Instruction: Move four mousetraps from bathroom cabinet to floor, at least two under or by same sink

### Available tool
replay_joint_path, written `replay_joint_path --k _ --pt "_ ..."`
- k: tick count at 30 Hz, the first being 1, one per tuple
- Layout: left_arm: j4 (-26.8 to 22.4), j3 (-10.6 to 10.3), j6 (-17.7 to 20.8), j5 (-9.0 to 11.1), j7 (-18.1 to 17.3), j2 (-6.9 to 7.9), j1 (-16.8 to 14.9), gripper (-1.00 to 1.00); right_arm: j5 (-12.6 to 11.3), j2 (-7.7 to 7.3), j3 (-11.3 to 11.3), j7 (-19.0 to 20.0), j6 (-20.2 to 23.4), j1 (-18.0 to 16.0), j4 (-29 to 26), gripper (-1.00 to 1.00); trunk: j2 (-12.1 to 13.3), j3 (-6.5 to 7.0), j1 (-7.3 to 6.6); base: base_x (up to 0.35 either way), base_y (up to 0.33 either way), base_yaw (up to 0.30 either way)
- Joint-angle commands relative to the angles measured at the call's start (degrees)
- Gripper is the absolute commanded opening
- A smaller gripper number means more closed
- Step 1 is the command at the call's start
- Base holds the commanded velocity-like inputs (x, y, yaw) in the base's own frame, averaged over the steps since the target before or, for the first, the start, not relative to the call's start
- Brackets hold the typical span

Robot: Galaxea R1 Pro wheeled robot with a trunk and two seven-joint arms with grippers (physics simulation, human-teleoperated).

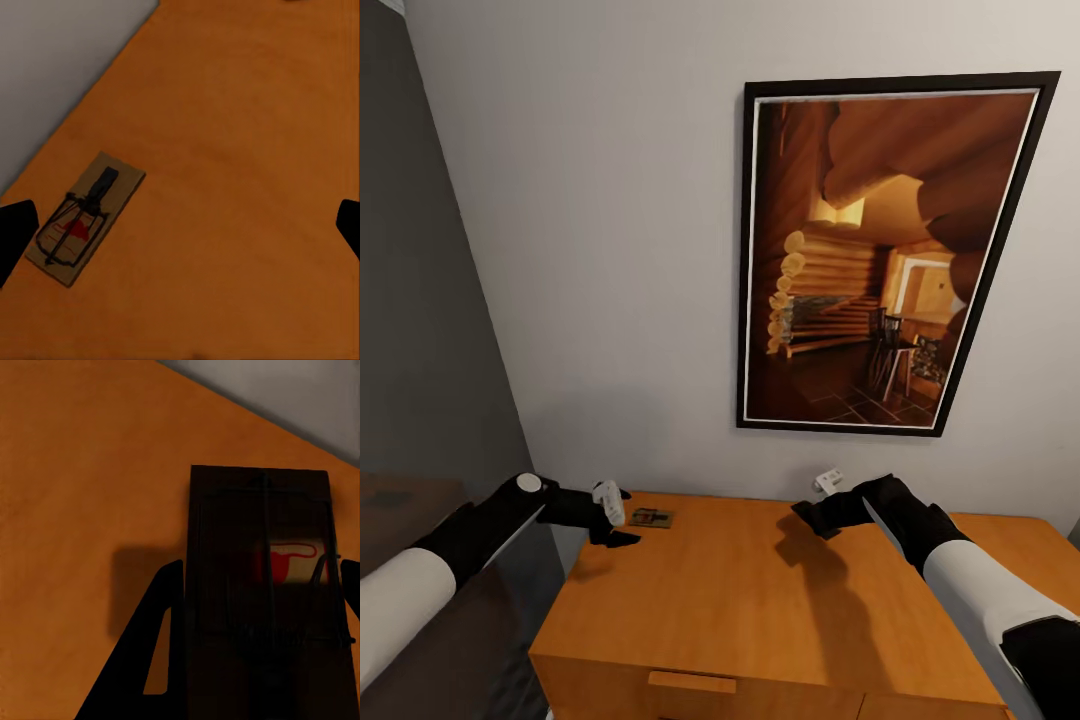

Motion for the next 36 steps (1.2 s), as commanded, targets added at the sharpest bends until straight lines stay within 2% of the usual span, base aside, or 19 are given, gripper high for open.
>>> replay_joint_path --k 1,13,15,18,21,24,27,33,36 --pt "0.0 -0.5 0.6 0.3 0.0 -0.01 -0.1 1.00 0.2 -0.01 0.2 0.3 0.2 0.0 -0.1 -1.00 -0.1 -0.03 0.03 0.000 0.000 0.000" --pt "-0.1 -0.9 0.2 -0.3 0.7 0.03 -0.1 1.00 0.2 0.20 0.2 0.3 0.2 0.0 0.0 -1.00 -0.1 -0.03 0.03 0.000 0.000 0.000" --pt "0.0 -0.9 0.1 -1.2 0.7 0.42 0.0 1.00 0.2 0.23 0.2 0.3 0.2 0.0 0.0 -1.00 -0.1 -0.03 0.03 0.000 0.000 0.000" --pt "0.3 -0.8 -1.4 -4.2 0.8 1.05 0.0 1.00 0.2 0.57 0.2 0.3 0.2 0.0 0.0 -1.00 -0.1 -0.03 0.03 0.000 0.000 0.000" --pt "0.5 -0.9 -3.0 -5.8 0.8 1.32 0.2 1.00 0.3 0.93 0.2 0.3 0.3 0.0 0.0 -1.00 -0.1 -0.03 0.03 0.000 0.000 0.000" --pt "1.2 -1.0 -4.1 -6.6 0.9 1.21 0.3 1.00 0.3 1.03 0.2 0.3 0.3 0.0 0.0 -1.00 -0.1 -0.03 0.03 0.000 0.000 0.000" --pt "2.1 -1.5 -6.8 -8.5 0.9 0.77 0.3 1.00 0.3 1.14 0.3 0.3 0.3 0.0 0.0 -1.00 -0.1 -0.03 0.03 0.000 0.000 0.000" --pt "2.2 -1.2 -7.7 -9.1 0.6 1.15 0.3 1.00 0.4 1.30 0.3 0.4 0.3 0.0 0.0 -1.00 -0.1 -0.03 0.03 0.007 0.000 0.000" --pt "1.9 -0.4 -7.5 -9.0 0.6 1.15 0.3 1.00 0.4 1.31 0.3 0.4 0.3 0.0 0.0 -1.00 -0.1 -0.03 0.03 0.077 0.021 0.000"
